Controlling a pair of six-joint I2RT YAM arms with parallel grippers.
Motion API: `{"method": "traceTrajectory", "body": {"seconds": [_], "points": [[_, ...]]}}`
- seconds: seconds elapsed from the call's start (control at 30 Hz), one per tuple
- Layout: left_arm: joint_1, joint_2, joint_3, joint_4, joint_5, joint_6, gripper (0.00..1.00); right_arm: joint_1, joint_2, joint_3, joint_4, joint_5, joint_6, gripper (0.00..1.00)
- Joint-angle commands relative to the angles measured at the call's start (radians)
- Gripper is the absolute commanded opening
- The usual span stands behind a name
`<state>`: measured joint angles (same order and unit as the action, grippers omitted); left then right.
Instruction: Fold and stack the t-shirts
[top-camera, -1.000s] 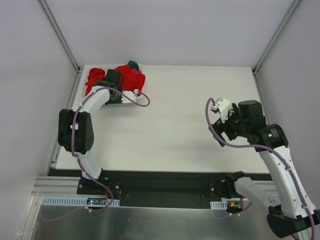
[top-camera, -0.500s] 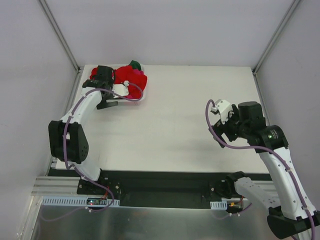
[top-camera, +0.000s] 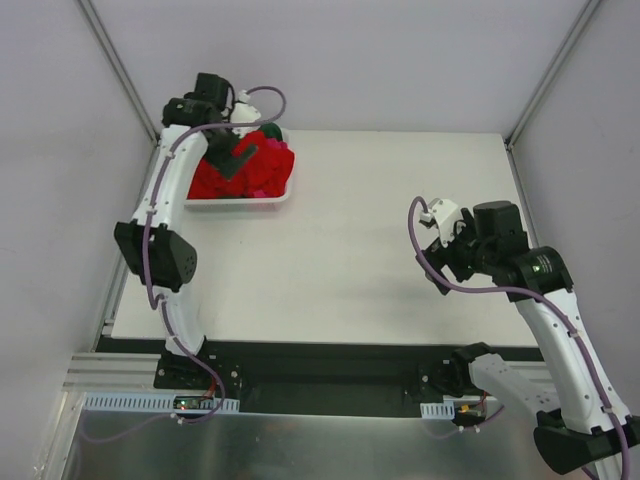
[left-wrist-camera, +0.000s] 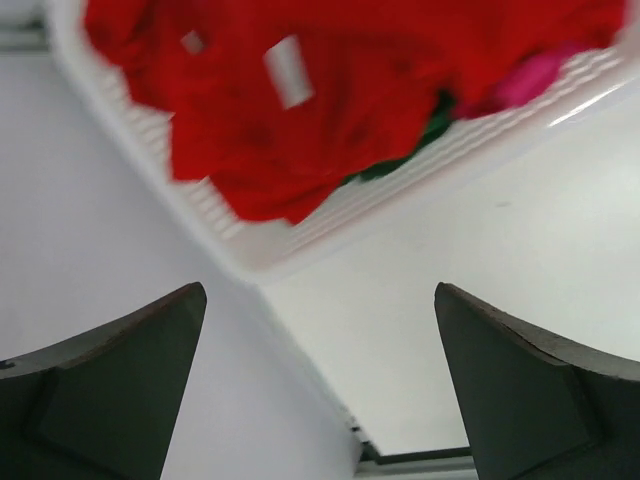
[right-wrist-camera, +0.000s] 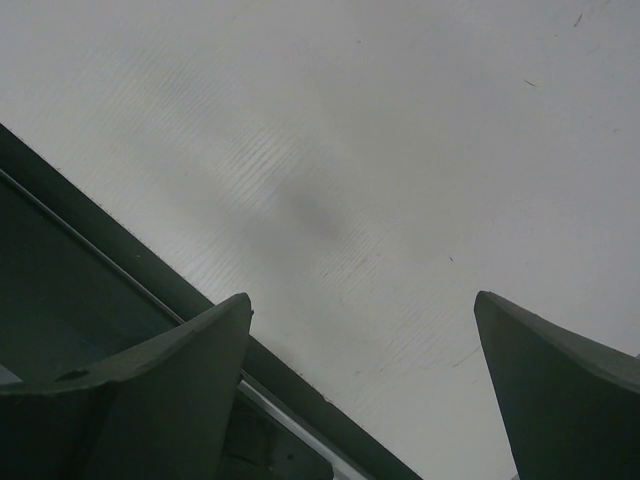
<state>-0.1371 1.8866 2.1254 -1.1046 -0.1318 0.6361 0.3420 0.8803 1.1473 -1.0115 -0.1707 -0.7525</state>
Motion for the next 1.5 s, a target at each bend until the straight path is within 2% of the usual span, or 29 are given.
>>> {"method": "traceTrajectory", "body": {"seconds": [0.0,0.07,0.1,0.17,0.33,0.8,0.97,1.0,1.1,1.13,1.23,1.47], "points": [[-0.154,0.134,0.101,-0.268,0.274,-0.174,0.99,0.0,-0.004,0.005,-0.016,0.008,-0.005,0.96],[-0.202,0.187,0.105,-0.264,0.319,-0.197,0.99,-0.003,-0.013,-0.006,-0.021,0.013,-0.005,0.96],[-0.205,0.209,0.116,-0.264,0.378,-0.217,0.99,-0.003,-0.02,-0.011,-0.024,0.019,-0.004,0.96],[-0.205,0.261,0.16,-0.261,0.394,-0.237,0.99,-0.006,-0.024,-0.017,-0.029,0.023,-0.004,0.96],[-0.203,0.296,0.163,-0.187,0.466,-0.311,1.0,-0.009,-0.027,-0.034,-0.026,0.039,-0.01,0.96],[-0.225,0.47,0.324,-0.107,0.405,-0.401,0.99,-0.014,-0.027,-0.05,-0.007,0.022,0.002,0.96],[-0.24,0.531,0.338,-0.051,0.383,-0.432,0.97,-0.017,-0.05,-0.07,-0.007,0.027,-0.005,0.96],[-0.242,0.537,0.34,-0.04,0.364,-0.434,0.93,-0.017,-0.055,-0.07,-0.012,0.03,-0.007,0.96],[-0.243,0.562,0.358,-0.023,0.321,-0.437,0.17,-0.02,-0.063,-0.075,-0.013,0.033,-0.008,0.96],[-0.243,0.568,0.361,-0.018,0.284,-0.438,0.0,-0.021,-0.064,-0.075,-0.015,0.031,-0.007,0.96],[-0.242,0.557,0.346,0.002,0.236,-0.429,0.0,-0.023,-0.069,-0.083,-0.013,0.028,-0.008,0.96],[-0.2,0.5,0.243,0.038,0.244,-0.437,0.0,-0.023,-0.058,-0.089,0.001,0.016,-0.008,0.96]]}}
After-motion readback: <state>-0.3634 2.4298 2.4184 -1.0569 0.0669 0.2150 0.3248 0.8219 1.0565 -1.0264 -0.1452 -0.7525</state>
